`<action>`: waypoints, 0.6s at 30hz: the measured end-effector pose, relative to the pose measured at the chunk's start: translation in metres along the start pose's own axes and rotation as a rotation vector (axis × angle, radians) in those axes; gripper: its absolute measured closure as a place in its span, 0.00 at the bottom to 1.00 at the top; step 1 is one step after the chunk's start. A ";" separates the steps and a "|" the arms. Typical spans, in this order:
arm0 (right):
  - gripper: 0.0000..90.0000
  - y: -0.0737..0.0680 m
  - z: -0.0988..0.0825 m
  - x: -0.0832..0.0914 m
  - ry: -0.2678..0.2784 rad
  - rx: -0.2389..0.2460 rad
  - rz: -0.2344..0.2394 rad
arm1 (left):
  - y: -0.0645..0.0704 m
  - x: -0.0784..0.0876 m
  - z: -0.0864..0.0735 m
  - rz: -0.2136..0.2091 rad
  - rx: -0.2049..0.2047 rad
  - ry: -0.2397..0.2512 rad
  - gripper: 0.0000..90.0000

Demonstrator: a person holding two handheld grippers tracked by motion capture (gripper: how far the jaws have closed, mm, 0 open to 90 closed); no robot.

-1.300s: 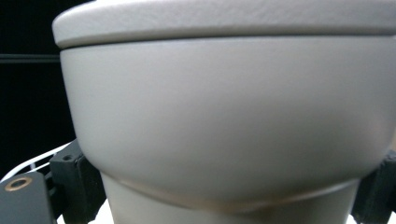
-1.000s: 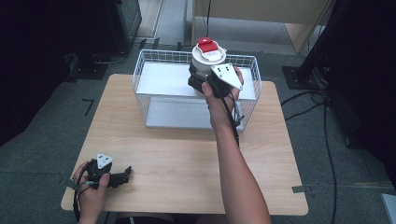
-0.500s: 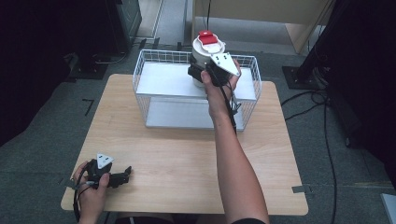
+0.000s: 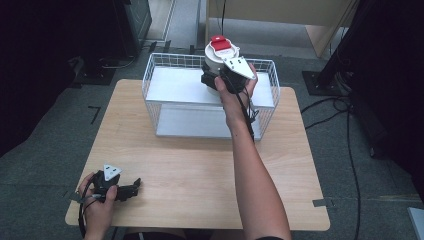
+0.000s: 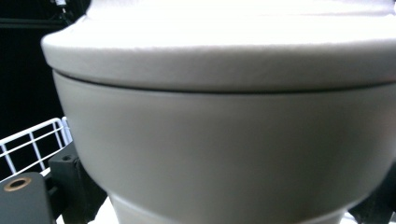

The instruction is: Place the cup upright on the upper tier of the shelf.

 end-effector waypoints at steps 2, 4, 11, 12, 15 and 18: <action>0.08 0.000 0.000 0.001 -0.004 -0.002 0.003 | 0.000 0.000 0.000 0.000 0.000 0.000 0.03; 0.08 0.000 -0.001 0.002 -0.016 -0.002 0.008 | 0.000 0.000 0.000 0.000 0.001 0.001 0.03; 0.02 0.005 -0.006 0.013 -0.053 -0.013 0.029 | 0.000 0.000 0.000 0.000 0.002 0.001 0.03; 0.02 0.005 -0.006 0.013 -0.053 -0.013 0.029 | 0.000 0.000 0.000 0.000 0.002 0.001 0.03; 0.00 0.007 -0.008 0.021 -0.061 -0.022 0.039 | 0.000 0.000 0.000 0.000 0.000 0.000 0.03; 0.00 0.009 -0.009 0.031 -0.057 -0.018 0.058 | 0.000 0.000 0.000 0.000 0.000 -0.001 0.03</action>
Point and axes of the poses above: each handheld gripper's, and its own axes: x roughly backward along the jaws, z roughly out of its top, y roughly to its right, the point moved 6 cm from there along -x, roughly forward along the jaws, and after that the axes turned 8 degrees about y, right-handed, at the moved point
